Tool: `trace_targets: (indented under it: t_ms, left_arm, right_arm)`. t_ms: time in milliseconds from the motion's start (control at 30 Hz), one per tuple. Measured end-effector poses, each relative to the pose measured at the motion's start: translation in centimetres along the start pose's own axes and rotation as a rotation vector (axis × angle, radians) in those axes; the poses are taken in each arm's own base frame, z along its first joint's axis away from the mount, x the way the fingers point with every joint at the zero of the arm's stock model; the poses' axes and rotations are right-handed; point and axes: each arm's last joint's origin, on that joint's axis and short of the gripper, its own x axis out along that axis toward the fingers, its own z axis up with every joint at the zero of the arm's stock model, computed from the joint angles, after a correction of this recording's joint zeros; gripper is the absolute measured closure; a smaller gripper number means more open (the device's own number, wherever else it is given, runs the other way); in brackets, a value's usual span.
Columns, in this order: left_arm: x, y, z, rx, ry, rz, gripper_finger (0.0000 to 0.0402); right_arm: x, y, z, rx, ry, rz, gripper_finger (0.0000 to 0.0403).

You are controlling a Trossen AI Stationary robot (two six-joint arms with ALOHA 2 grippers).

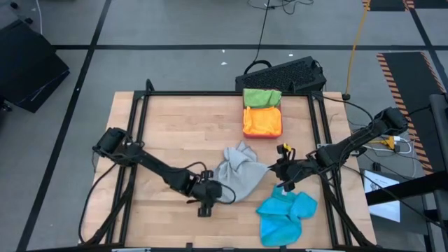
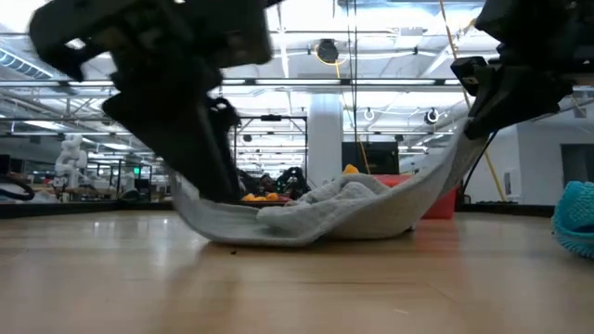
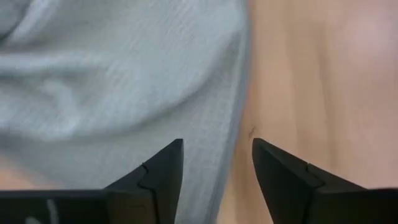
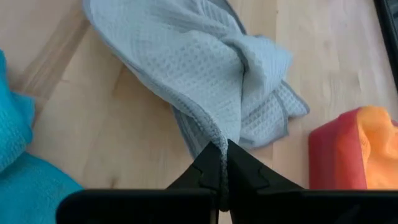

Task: Fold microfiber towels
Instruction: Fold the gray microfiber cloth

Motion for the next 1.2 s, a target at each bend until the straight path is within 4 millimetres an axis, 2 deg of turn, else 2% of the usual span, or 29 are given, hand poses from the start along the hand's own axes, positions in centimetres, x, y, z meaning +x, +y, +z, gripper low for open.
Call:
trace_targets:
  t_ms: [200, 300, 633, 967, 1200]
  left_arm:
    - [-1.4, -1.8, -1.2, 0.155, 0.004, 0.103, 0.0209]
    - [-1.6, -2.7, -1.5, 0.234, -0.003, 0.094, 0.0208]
    - [-1.8, -3.7, -2.9, 0.562, 0.005, 0.326, 0.0209]
    - [-0.1, -2.0, -5.0, 0.601, 0.05, 0.269, 0.0253]
    - [-0.6, -2.7, -4.6, 0.53, -0.01, 0.28, 0.0267]
  right_arm:
    - [0.0, 0.0, -0.1, 0.009, 0.006, 0.002, 0.0399]
    - [0.0, 0.0, -0.1, 0.007, 0.008, 0.004, 0.0399]
    - [0.0, 0.0, 0.0, 0.045, 0.001, 0.005, 0.0399]
    - [0.0, 0.1, -0.1, 0.054, 0.006, 0.029, 0.0399]
    - [0.0, 0.1, -0.1, 0.054, 0.006, 0.029, 0.0399]
